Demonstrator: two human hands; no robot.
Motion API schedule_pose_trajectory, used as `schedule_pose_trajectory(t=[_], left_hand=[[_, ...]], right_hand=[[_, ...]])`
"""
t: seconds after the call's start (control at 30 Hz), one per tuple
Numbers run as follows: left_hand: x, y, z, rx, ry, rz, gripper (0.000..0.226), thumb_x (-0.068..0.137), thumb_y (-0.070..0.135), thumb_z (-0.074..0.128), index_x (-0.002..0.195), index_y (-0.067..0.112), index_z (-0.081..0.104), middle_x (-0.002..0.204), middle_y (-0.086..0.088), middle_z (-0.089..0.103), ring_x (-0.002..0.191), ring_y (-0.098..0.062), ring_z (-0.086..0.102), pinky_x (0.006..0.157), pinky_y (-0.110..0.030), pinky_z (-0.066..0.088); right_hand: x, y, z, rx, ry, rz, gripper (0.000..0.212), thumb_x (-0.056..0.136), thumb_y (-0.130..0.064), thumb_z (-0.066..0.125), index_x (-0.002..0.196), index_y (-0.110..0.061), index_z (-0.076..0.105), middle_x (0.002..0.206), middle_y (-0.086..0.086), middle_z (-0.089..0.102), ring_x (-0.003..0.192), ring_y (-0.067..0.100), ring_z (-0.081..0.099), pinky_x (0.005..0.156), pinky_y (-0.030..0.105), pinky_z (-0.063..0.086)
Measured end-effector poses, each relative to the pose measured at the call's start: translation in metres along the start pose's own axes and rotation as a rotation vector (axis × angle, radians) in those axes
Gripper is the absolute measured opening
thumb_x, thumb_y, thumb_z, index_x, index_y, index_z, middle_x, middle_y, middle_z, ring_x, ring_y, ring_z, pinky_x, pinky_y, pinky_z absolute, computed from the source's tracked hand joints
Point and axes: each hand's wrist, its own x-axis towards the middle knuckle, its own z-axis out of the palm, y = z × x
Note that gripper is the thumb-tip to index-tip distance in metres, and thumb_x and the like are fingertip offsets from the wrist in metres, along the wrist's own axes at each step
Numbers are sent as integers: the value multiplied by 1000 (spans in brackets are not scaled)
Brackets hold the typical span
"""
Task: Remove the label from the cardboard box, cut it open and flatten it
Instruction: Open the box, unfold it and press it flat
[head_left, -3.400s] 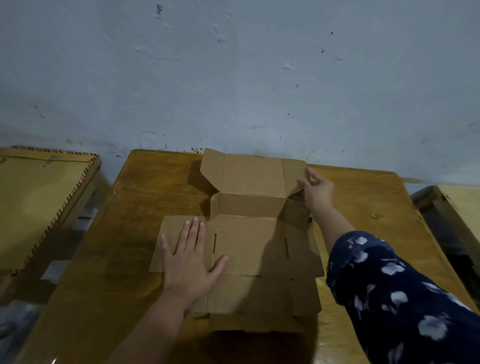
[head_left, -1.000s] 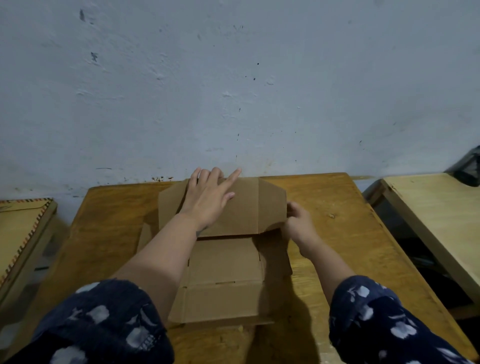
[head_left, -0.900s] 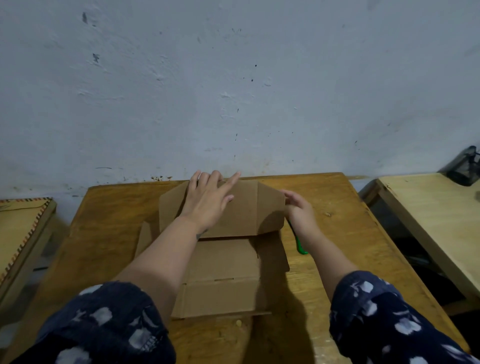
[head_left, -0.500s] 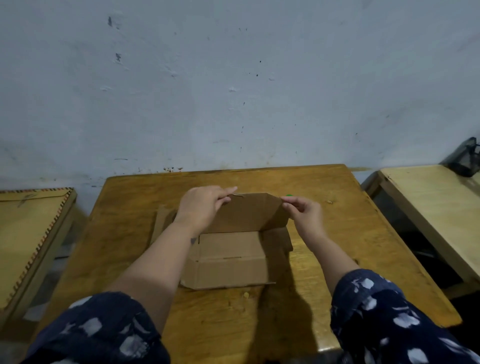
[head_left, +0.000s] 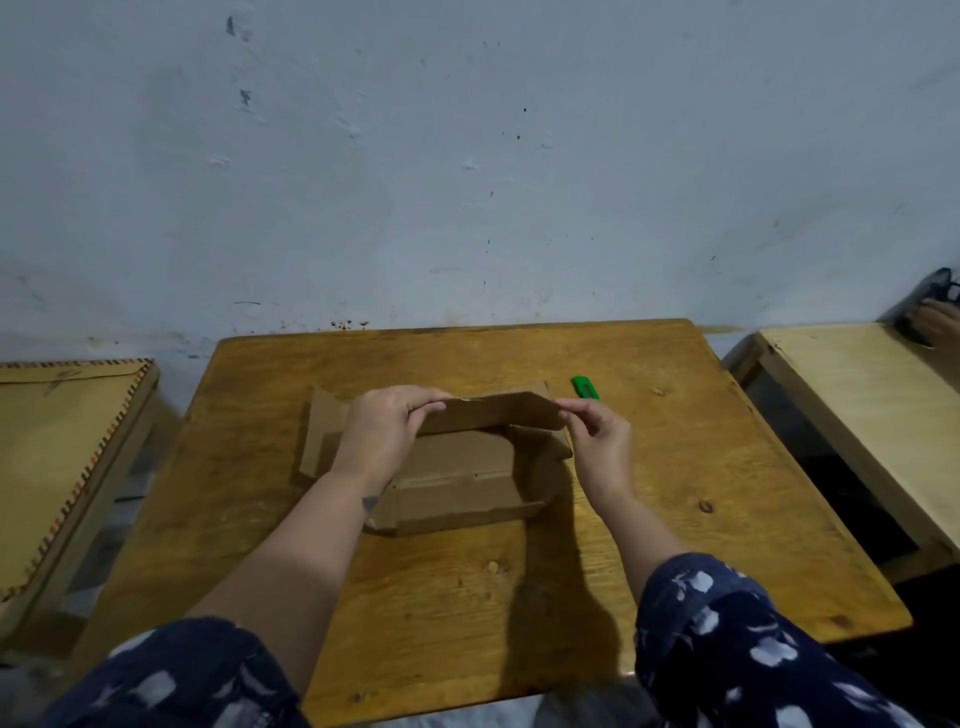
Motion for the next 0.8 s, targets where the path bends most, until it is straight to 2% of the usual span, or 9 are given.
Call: schedule_pose_trajectory(t=[0.1,0.2,0.33,0.4,0.47,0.57,0.63,0.7,0.8], left_hand=[[-1,0,-4,4,-61,-45,19,87,15,66,102,23,74,102,5,73,95,-3,64,90,-22,50],[-3,3,-9,3,-147,-120,19,89,20,63,105,25,72,105,7,71,98,-5,63,91,-24,50],[-13,7,-13,-31,-250,-177,21,90,25,61,109,29,70,109,10,69,94,7,55,91,-19,46],[-18,7,-13,-6,-302,-194,23,91,28,60,112,31,69,113,12,67,94,8,54,88,-14,44],[-23,5,-13,14,-370,-196,27,91,31,60,117,32,66,124,10,63,112,1,55,98,-17,38],[-33,2,-12,63,-471,-217,37,90,37,60,127,33,59,142,11,46,136,-5,34,109,-23,22],[-41,-3,-9,82,-500,-240,40,91,40,58,130,31,56,147,13,38,140,-4,26,110,-25,18],[-49,-7,-6,115,-507,-245,39,94,40,52,132,31,54,149,12,38,139,-1,26,108,-20,19],[-59,-10,0,177,-528,-265,41,97,45,43,134,31,53,147,13,40,138,0,28,105,-18,21]], right_hand=[[2,3,0,-75,-38,-18,21,89,-6,59,90,-23,71,96,-5,71,89,1,62,87,27,53],[6,4,-6,-93,-99,26,20,88,-9,60,95,-23,72,105,-5,69,99,6,61,83,21,51],[-3,11,-13,-250,-163,156,45,83,-21,69,124,-28,53,103,-10,59,93,9,58,79,30,53],[-11,15,-12,-284,-189,261,45,83,-23,69,124,-26,51,90,-10,59,83,9,59,75,33,57],[-15,20,-12,-304,-170,312,35,85,-18,67,118,-23,55,85,-6,63,76,10,62,69,34,59],[-16,22,-13,-400,-153,254,36,87,-15,64,122,-23,57,96,-1,67,83,11,62,66,28,54],[-18,23,-14,-391,-133,193,40,91,-8,55,127,-23,56,111,0,64,94,14,60,73,29,53],[-19,24,-13,-390,-134,97,39,93,-6,47,126,-23,58,127,1,58,112,20,56,90,37,52],[-20,30,-11,-624,-220,-94,34,95,-26,47,128,-28,56,142,-2,44,131,24,38,107,43,36]])
